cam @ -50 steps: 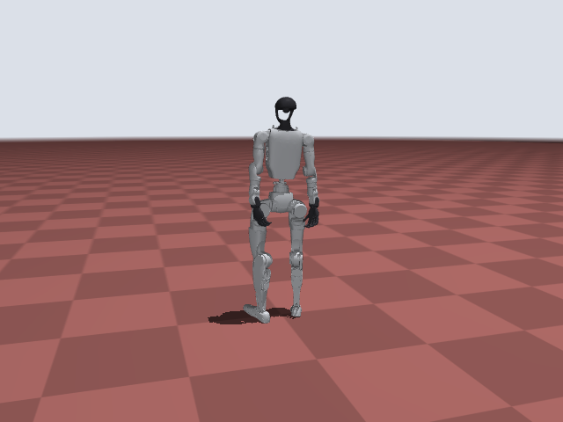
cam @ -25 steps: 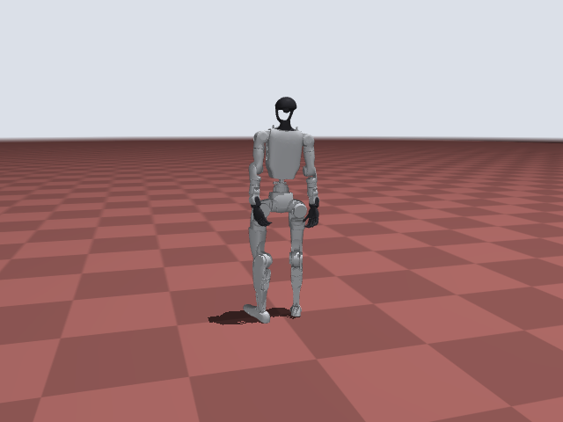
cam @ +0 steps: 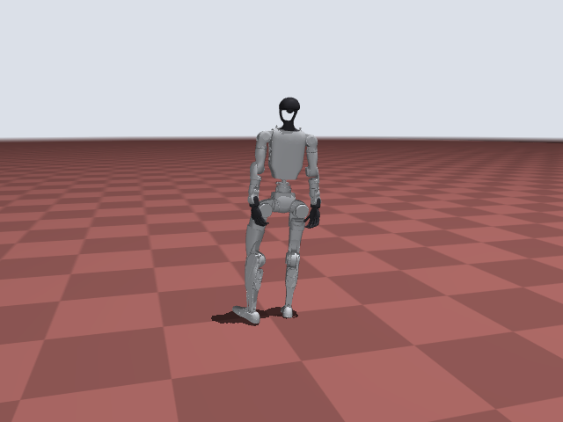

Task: In place motions

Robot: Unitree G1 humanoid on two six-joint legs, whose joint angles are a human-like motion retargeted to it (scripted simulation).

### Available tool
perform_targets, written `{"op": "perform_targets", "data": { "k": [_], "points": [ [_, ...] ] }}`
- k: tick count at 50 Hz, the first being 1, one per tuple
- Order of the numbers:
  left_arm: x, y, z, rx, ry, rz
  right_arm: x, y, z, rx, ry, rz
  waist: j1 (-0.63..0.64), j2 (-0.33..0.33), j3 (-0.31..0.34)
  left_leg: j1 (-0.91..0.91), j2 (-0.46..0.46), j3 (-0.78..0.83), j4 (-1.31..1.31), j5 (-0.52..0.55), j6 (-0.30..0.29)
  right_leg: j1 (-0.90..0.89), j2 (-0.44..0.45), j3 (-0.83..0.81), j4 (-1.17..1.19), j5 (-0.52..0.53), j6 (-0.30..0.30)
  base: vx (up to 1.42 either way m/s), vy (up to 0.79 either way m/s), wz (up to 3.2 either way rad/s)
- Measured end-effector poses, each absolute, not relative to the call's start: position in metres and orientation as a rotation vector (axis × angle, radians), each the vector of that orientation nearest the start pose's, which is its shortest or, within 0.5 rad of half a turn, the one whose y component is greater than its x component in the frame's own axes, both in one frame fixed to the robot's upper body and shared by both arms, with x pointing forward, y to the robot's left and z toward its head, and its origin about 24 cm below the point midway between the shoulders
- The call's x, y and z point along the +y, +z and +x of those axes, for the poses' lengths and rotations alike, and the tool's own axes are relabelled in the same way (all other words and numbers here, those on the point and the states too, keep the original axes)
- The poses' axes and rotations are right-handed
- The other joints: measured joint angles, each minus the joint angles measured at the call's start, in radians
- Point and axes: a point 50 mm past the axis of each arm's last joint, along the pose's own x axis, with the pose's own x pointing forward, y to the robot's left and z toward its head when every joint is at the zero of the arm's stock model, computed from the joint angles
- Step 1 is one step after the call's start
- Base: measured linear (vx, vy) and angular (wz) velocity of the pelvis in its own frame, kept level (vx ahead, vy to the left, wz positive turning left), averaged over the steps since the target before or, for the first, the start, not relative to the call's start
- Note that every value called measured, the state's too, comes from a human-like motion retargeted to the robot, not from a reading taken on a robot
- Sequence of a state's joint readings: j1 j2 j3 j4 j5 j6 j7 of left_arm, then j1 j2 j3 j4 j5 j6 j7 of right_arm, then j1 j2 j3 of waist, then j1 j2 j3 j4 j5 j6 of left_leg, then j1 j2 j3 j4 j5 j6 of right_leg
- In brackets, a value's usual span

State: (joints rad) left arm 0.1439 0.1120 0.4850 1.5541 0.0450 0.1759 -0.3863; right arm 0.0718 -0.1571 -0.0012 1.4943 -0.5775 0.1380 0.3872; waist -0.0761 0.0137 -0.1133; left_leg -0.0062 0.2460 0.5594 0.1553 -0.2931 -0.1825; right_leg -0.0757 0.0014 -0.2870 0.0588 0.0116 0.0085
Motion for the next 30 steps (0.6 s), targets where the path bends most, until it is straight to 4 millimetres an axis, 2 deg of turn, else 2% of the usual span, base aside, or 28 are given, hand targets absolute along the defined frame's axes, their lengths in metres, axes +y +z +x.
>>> {"op": "perform_targets", "data": {
  "k": [2, 5, 8, 10, 13, 18, 24, 27, 30],
  "points": [
    [0.174, -0.174, -0.05, 1.678, 0.194, -0.627, -0.207, -0.174, -0.022, 1.803, 0.537, -0.245, -0.028, -0.034, 0.021, -0.031, -0.013, -0.014, 0.102, 0.02, 0.067, 0.008, -0.033, -0.026, 0.001, 0.004, -0.009, -0.04, -0.23, 0.7],
    [0.17, -0.175, -0.042, 1.656, 0.176, -0.618, -0.214, -0.172, -0.017, 1.809, 0.513, -0.249, -0.007, -0.086, 0.063, -0.117, -0.046, -0.081, 0.326, -0.001, 0.207, 0.026, -0.084, -0.013, 0.01, 0.012, -0.015, -0.06, -0.12, -0.24],
    [0.162, -0.176, -0.039, 1.646, 0.155, -0.626, -0.225, -0.17, -0.014, 1.829, 0.498, -0.305, 0.037, -0.076, 0.087, -0.215, -0.055, -0.091, 0.409, -0.029, 0.197, 0.029, -0.077, 0.006, 0.014, 0.022, -0.022, -0.06, -0.04, -0.76],
    [0.157, -0.177, -0.04, 1.645, 0.136, -0.632, -0.231, -0.169, -0.013, 1.842, 0.489, -0.348, 0.048, -0.055, 0.101, -0.293, -0.073, -0.126, 0.374, -0.023, 0.179, 0.035, -0.057, 0.002, 0.011, 0.026, -0.03, -0.05, 0.0, -0.46],
    [0.156, -0.177, -0.038, 1.643, 0.111, -0.601, -0.235, -0.168, -0.012, 1.845, 0.475, -0.376, 0.086, -0.038, 0.142, -0.399, -0.077, -0.138, 0.235, -0.024, 0.181, 0.054, -0.035, 0.008, 0.011, 0.027, -0.043, -0.05, -0.03, -0.46],
    [0.16, -0.177, -0.039, 1.649, 0.115, -0.563, -0.229, -0.168, -0.017, 1.862, 0.495, -0.346, 0.168, -0.065, 0.221, -0.582, -0.099, -0.234, 0.026, -0.026, 0.198, 0.098, -0.049, 0.02, 0.005, 0.035, -0.073, -0.04, -0.07, -0.35],
    [0.151, -0.175, -0.049, 1.682, 0.146, -0.655, -0.219, -0.171, -0.007, 1.817, 0.556, -0.366, 0.274, -0.12, 0.282, -0.734, -0.025, -0.204, 0.074, -0.016, 0.221, 0.086, -0.112, 0.062, 0.03, 0.037, -0.09, -0.07, -0.04, -0.59],
    [0.146, -0.173, -0.06, 1.716, 0.162, -0.686, -0.216, -0.172, 0.003, 1.784, 0.601, -0.4, 0.296, -0.13, 0.295, -0.754, 0.003, -0.22, 0.139, -0.004, 0.239, 0.073, -0.128, 0.093, 0.05, 0.028, -0.085, -0.02, -0.01, -0.5],
    [0.144, -0.17, -0.075, 1.77, 0.169, -0.695, -0.213, -0.174, 0.01, 1.75, 0.637, -0.429, 0.271, -0.116, 0.279, -0.735, 0.012, -0.213, 0.172, -0.005, 0.234, 0.07, -0.12, 0.093, 0.056, 0.02, -0.08, 0.02, 0.01, 0.04]
  ]
}}
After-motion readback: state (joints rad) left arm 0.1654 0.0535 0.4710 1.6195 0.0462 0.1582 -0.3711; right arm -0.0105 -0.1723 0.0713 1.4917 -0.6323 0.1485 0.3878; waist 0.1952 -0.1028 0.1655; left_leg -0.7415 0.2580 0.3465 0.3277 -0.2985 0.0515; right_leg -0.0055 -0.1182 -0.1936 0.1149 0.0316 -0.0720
